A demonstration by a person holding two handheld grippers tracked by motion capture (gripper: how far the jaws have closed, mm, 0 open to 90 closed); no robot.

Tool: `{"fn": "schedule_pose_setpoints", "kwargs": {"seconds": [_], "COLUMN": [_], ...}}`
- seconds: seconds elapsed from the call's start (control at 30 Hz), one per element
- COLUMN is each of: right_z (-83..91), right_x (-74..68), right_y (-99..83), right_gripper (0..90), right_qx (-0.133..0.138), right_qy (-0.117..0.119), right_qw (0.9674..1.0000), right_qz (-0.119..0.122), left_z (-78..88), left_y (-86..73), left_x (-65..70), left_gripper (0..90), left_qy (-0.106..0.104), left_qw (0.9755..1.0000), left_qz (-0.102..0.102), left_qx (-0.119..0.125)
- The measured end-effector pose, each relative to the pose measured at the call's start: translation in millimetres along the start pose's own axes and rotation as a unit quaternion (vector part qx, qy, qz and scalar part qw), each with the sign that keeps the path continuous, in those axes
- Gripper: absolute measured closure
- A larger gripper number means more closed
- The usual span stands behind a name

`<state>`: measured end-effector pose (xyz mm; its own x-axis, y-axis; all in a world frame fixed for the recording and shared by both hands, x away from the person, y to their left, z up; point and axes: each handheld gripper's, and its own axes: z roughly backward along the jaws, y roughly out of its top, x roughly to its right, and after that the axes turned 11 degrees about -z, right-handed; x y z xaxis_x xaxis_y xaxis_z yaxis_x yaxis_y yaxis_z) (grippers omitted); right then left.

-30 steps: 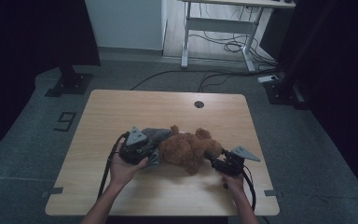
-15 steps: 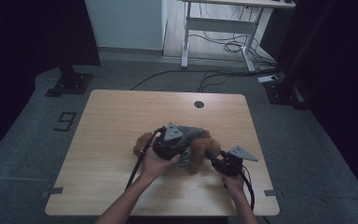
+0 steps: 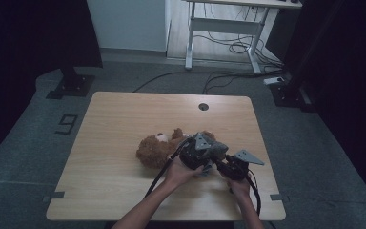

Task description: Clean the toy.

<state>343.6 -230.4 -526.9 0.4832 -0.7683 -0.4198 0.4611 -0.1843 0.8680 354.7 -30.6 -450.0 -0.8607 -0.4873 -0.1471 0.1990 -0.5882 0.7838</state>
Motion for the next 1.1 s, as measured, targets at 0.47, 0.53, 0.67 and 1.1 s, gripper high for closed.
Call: {"fn": "schedule_pose_setpoints", "kwargs": {"seconds": [0.47,0.53,0.67,1.1], "right_z": [2.2,2.7,3.2,3.6], "right_x": [3.2,3.6,4.5,5.9], "right_y": [-0.9,-1.0,-1.5,-2.4], "right_gripper": [60.2,60.2,60.2,60.1], "right_qx": [-0.004,-0.004,-0.004,-0.008], "right_qy": [0.009,0.011,0.012,0.013], "right_qw": [0.9999,0.9999,0.9999,0.9999], "right_qz": [0.003,0.002,0.0,-0.008], "left_z": [37.3,55.0,74.2,133.4], "left_y": [-31.5,-41.9,-55.5,-131.8], "left_x": [-4.9,-11.4,-20.0,-60.0], "left_gripper": [76.1,75.9,75.6,75.4], "left_qy": [0.039,0.055,0.082,0.129], "left_qw": [0.9992,0.9983,0.9964,0.9865], "left_qz": [0.006,0.014,0.017,0.1], "left_qx": [0.009,0.013,0.01,0.008]}}
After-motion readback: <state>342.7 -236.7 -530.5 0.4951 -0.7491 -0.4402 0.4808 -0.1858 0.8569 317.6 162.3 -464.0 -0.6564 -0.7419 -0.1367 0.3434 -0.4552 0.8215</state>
